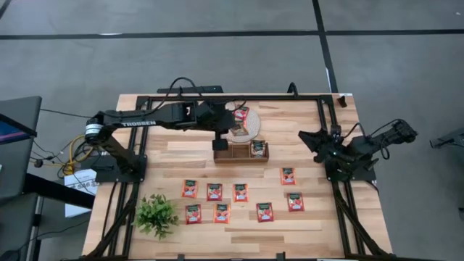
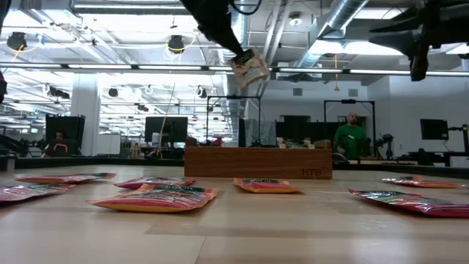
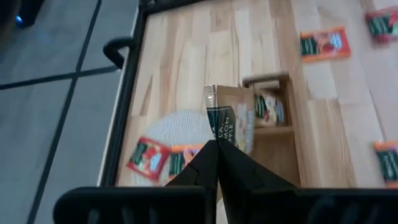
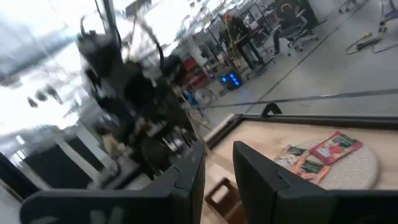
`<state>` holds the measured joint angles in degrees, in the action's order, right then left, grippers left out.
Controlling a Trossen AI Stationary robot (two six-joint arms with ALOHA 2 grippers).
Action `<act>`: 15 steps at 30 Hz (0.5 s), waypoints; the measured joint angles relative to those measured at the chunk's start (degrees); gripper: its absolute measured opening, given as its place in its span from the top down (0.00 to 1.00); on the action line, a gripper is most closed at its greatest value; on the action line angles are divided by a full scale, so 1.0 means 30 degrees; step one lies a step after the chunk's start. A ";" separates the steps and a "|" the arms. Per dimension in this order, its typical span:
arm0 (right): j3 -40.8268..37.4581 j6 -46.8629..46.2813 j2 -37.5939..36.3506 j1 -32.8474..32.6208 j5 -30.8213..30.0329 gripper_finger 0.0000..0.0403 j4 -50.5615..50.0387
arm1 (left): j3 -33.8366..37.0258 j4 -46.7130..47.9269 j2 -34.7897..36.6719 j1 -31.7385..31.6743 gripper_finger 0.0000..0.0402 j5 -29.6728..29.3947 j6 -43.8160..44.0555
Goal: Pick & Place Tea
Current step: Put the brown tea bag into the right section of the wooden organizer
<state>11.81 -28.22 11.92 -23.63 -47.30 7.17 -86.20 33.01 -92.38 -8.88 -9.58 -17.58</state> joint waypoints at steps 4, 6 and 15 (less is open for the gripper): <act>0.1395 0.1885 0.2935 0.0894 0.1603 0.81 0.0425 | -0.1497 0.0203 -0.0761 0.0007 1.00 0.0089 -0.0344; 0.2173 0.2598 0.4489 0.1482 0.2084 0.81 0.0287 | -0.2197 0.0237 -0.1133 0.0013 1.00 0.0087 -0.0629; 0.6703 0.7234 1.0770 0.4721 0.4804 0.81 -0.0174 | -0.4290 0.0919 -0.2391 0.0376 1.00 0.0114 -0.0801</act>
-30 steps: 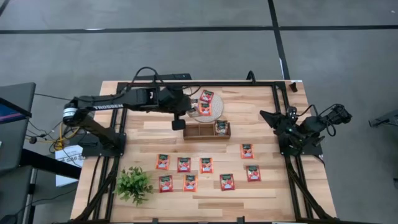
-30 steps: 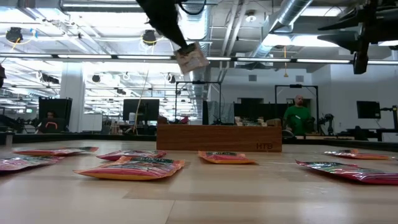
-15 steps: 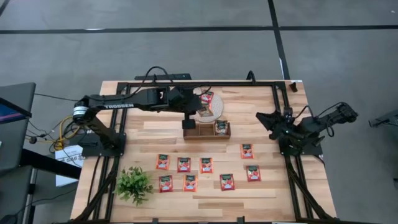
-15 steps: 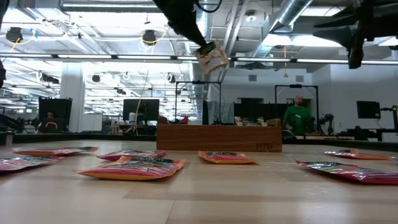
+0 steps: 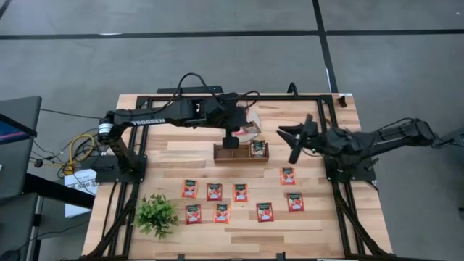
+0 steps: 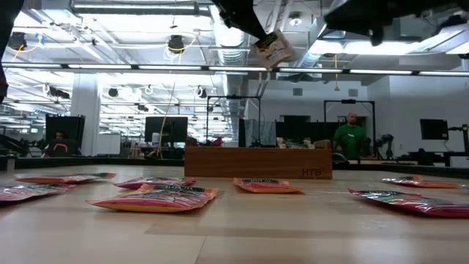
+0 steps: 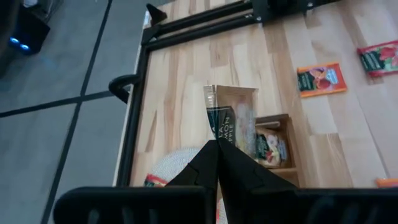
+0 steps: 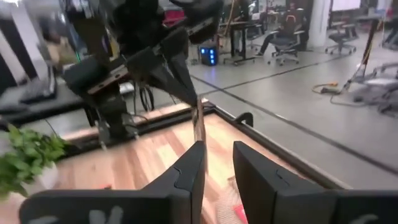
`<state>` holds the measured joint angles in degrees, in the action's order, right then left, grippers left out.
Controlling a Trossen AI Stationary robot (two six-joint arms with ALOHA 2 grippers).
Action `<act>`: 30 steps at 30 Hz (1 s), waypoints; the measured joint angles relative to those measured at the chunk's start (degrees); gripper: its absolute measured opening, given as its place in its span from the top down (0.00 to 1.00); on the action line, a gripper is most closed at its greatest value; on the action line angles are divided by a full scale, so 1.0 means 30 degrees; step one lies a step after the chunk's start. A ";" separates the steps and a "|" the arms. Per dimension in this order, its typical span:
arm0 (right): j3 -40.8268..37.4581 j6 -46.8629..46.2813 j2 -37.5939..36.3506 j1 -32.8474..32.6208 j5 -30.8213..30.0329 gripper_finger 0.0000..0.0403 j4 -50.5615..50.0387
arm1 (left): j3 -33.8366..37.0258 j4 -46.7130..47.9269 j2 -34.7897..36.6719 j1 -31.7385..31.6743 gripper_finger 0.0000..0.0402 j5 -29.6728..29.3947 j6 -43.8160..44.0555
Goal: Pick & Place Tea
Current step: Put the brown tea bag into the right section of the wooden organizer
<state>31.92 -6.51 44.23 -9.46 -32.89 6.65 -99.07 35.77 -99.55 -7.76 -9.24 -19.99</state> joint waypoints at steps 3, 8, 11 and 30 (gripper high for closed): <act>0.1667 0.1169 0.1504 0.0982 0.0942 0.78 -0.0863 | -0.0044 0.0085 -0.0005 0.0136 1.00 0.0001 -0.0029; 0.3963 0.2352 0.3498 0.2271 0.2528 0.68 -0.1730 | -0.0044 0.0405 0.0002 0.0229 1.00 -0.0078 -0.0029; 0.4976 0.2803 0.4478 0.2852 0.3752 0.63 -0.1978 | -0.0044 0.0660 0.0002 0.0229 1.00 -0.0092 -0.0029; 0.7542 0.2763 0.8488 0.4622 0.6077 0.59 -0.3312 | -0.0044 0.0626 0.0024 0.0221 1.00 -0.0158 -0.0036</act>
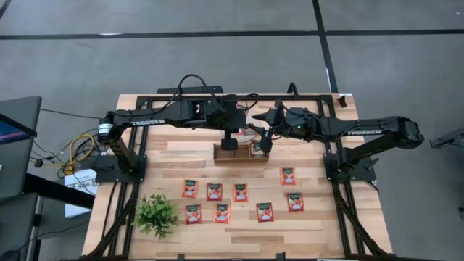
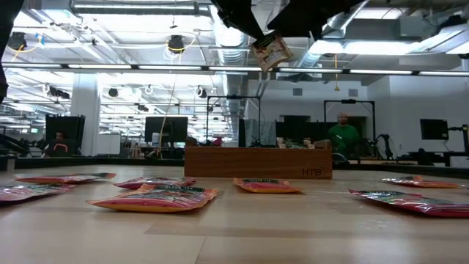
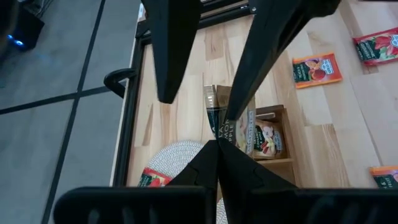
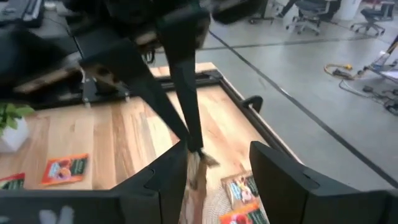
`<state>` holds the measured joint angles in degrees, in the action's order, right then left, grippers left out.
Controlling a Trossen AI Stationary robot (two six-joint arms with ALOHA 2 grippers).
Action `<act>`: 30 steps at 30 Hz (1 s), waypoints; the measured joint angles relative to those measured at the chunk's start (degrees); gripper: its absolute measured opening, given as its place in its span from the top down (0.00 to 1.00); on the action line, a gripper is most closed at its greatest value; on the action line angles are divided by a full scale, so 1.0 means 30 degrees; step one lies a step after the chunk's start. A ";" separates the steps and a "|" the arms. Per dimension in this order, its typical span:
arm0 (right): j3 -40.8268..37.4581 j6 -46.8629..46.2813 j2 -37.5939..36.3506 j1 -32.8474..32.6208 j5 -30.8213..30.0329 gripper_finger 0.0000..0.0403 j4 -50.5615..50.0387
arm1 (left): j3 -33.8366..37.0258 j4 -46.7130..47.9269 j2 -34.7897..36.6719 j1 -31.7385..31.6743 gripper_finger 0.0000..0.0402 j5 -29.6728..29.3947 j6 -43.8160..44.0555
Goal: Pick & Place Tea
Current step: Put the brown tea bag into the right section of the wooden organizer
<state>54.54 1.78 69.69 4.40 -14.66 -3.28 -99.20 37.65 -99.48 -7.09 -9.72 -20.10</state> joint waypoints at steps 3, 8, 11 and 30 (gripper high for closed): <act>0.0034 -0.0084 -0.0007 -0.0002 0.0372 0.60 0.0025 | 0.0000 0.0000 0.0004 0.0000 1.00 0.0000 -0.0001; 0.0036 -0.0429 -0.0007 0.0021 0.0433 0.66 -0.0029 | 0.0000 -0.0007 0.0015 0.0000 1.00 0.0000 -0.0007; 0.0036 -0.0503 -0.0007 0.0087 0.0454 0.71 -0.0437 | 0.0007 -0.0007 0.0015 0.0000 1.00 0.0003 -0.0007; 0.0036 -0.1159 -0.0015 0.0087 0.0907 0.99 -0.0815 | 0.0015 -0.0007 0.0022 -0.0007 1.00 0.0015 0.0000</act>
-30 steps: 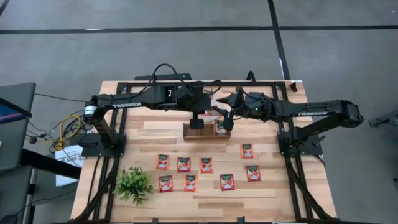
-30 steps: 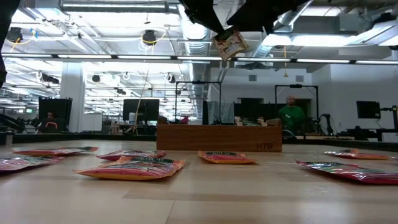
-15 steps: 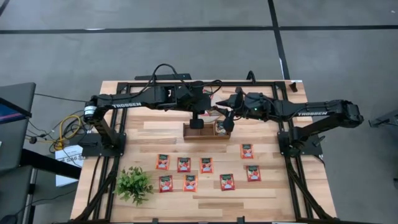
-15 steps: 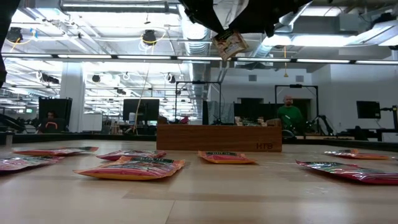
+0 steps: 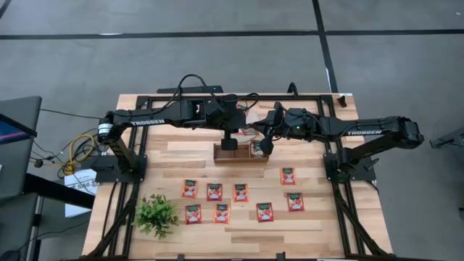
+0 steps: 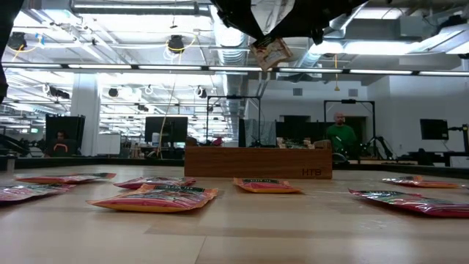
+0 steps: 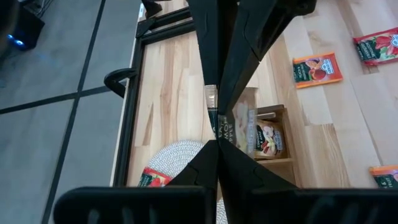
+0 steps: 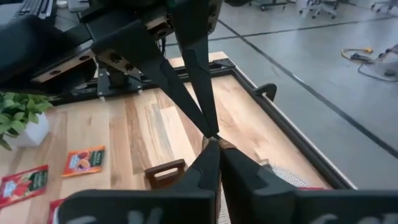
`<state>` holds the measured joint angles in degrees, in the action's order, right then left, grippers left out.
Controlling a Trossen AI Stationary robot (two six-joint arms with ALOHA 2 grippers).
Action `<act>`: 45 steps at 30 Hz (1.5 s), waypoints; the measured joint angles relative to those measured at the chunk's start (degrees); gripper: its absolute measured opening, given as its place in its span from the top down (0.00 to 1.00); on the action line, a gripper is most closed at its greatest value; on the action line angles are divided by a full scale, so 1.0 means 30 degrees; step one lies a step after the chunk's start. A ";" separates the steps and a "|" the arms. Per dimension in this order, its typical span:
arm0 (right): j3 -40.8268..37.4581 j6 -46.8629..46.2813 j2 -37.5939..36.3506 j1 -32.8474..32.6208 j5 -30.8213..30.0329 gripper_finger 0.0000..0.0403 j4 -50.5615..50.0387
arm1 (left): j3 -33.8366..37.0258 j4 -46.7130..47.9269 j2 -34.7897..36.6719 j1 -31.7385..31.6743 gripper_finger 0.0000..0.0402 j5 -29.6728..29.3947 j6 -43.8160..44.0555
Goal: Pick & Place Tea
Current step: Put the brown tea bag into the right section of the wooden organizer
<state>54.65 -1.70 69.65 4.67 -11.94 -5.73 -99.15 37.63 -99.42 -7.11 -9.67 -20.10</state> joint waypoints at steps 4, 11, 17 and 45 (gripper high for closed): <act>0.0000 -0.0519 0.0000 0.0007 0.0020 1.00 -0.0084 | 0.0015 -0.0019 -0.0004 0.0000 1.00 0.0015 0.0007; 0.0000 -0.1447 -0.0029 0.0246 -0.0012 1.00 -0.0171 | 0.0022 -0.0432 0.0000 0.0000 1.00 -0.0343 0.0283; 0.0000 -0.1455 -0.0029 0.0248 -0.0016 1.00 -0.0215 | 0.0022 -0.0546 -0.0002 0.0002 0.99 -0.0472 0.0430; -0.2961 -0.4439 0.0000 -0.0591 -0.1560 1.00 -0.0671 | 0.0685 0.7328 0.0364 -0.2295 0.71 -0.2458 0.3462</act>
<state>45.77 -15.02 69.65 2.89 -16.62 -7.74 -97.10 59.61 -98.33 -14.00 -17.05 -9.71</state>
